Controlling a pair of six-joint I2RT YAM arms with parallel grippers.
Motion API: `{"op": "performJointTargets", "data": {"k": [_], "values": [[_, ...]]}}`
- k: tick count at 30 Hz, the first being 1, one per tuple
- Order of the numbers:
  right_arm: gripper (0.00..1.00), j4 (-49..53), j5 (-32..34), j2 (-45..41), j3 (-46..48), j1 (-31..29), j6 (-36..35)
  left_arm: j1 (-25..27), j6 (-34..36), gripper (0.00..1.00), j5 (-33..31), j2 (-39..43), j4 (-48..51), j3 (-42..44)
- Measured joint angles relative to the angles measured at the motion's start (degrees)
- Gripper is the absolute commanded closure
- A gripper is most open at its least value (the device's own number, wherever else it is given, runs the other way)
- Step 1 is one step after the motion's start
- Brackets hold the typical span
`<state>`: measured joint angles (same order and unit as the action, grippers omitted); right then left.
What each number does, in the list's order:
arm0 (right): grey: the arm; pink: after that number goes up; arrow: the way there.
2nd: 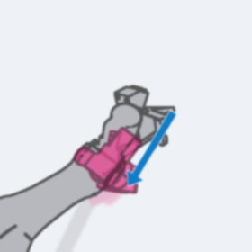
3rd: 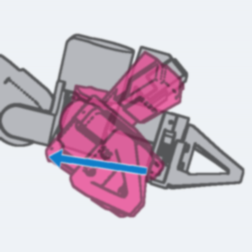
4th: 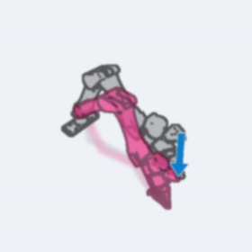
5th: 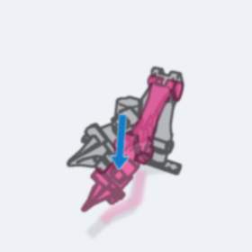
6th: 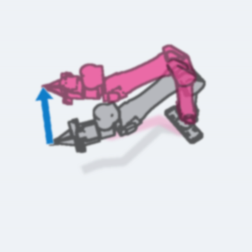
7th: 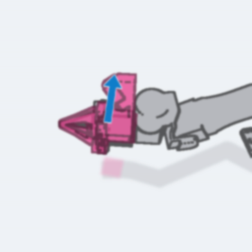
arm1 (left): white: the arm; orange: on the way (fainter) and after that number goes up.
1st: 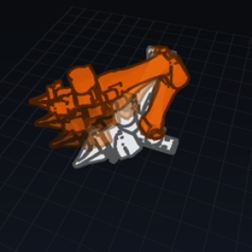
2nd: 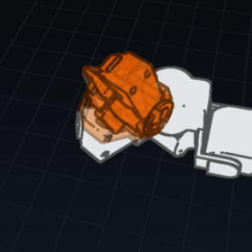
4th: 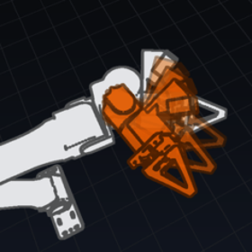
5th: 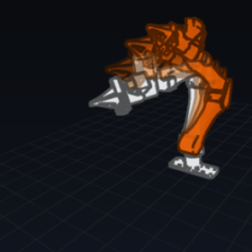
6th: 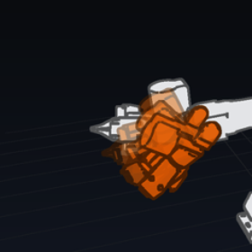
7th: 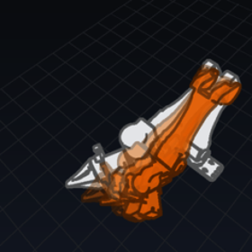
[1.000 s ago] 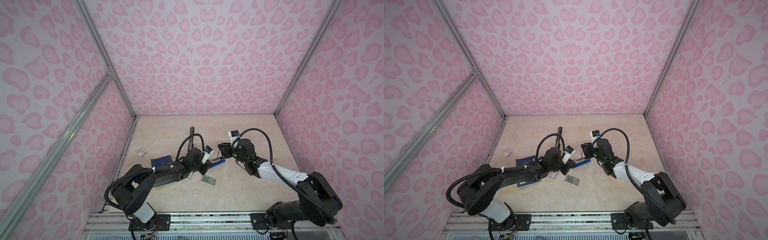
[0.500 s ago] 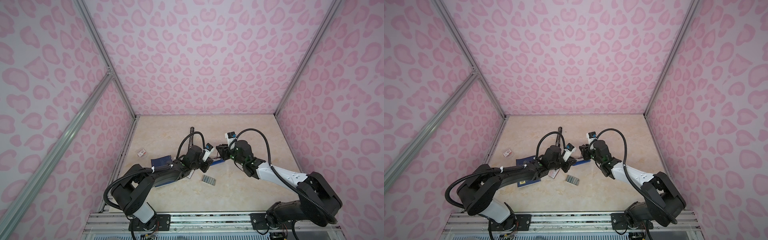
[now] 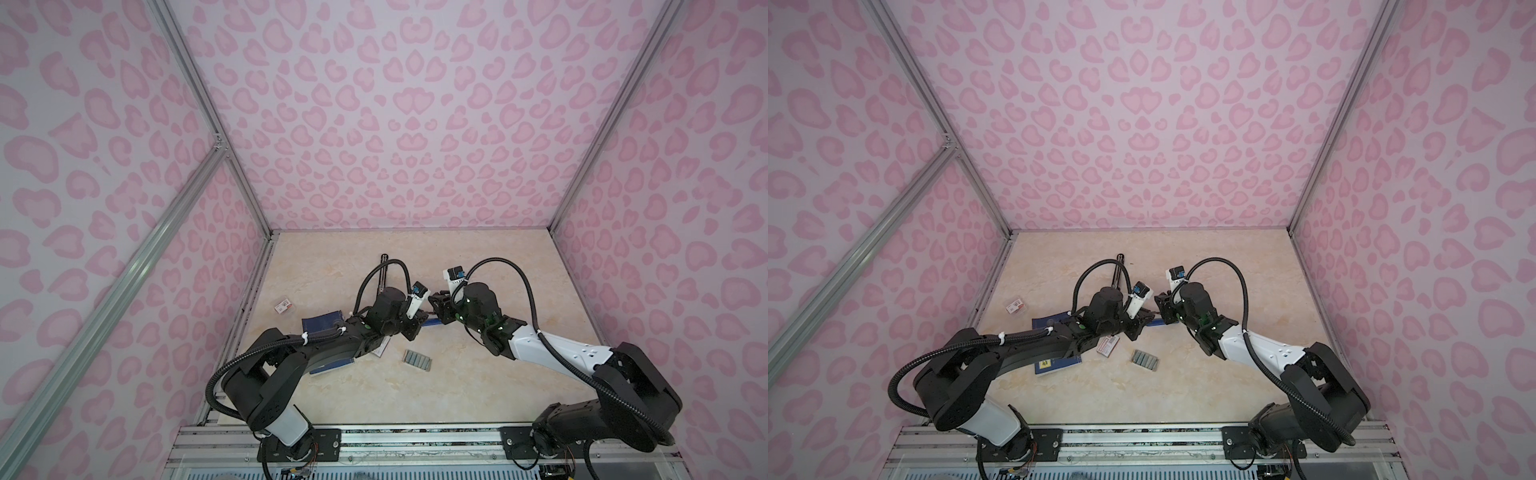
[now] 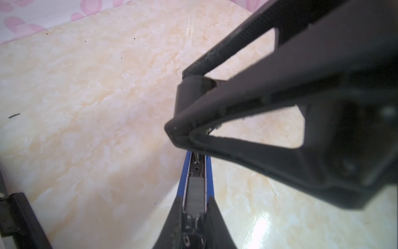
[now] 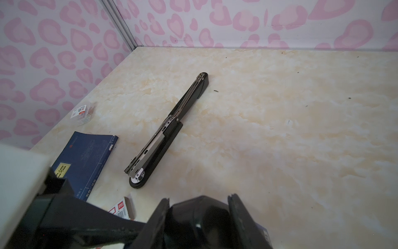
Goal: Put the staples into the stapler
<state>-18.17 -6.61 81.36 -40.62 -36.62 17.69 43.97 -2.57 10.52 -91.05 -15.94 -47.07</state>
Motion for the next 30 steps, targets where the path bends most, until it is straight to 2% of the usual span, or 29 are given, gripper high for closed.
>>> {"op": "performJointTargets", "data": {"k": [7, 17, 23, 30], "values": [[0.55, 1.6, 0.4, 0.2, -0.6, -1.3, -0.7, 0.0, 0.0, 0.89, 0.0, 0.0, -0.1, -0.2], [0.47, 3.3, -4.0, 0.0, -1.3, -2.5, 2.4, 0.0, -0.1, 0.90, -0.1, -0.1, 0.7, -0.1], [0.46, 4.8, -4.1, -2.7, -0.1, -2.0, 2.7, 0.0, -0.4, 0.90, -0.9, -0.2, -0.4, 1.3], [0.46, 6.5, -2.3, -9.8, 6.4, 0.8, 3.4, 0.0, 0.5, 0.88, -3.0, -4.5, -2.6, 1.9]]}}
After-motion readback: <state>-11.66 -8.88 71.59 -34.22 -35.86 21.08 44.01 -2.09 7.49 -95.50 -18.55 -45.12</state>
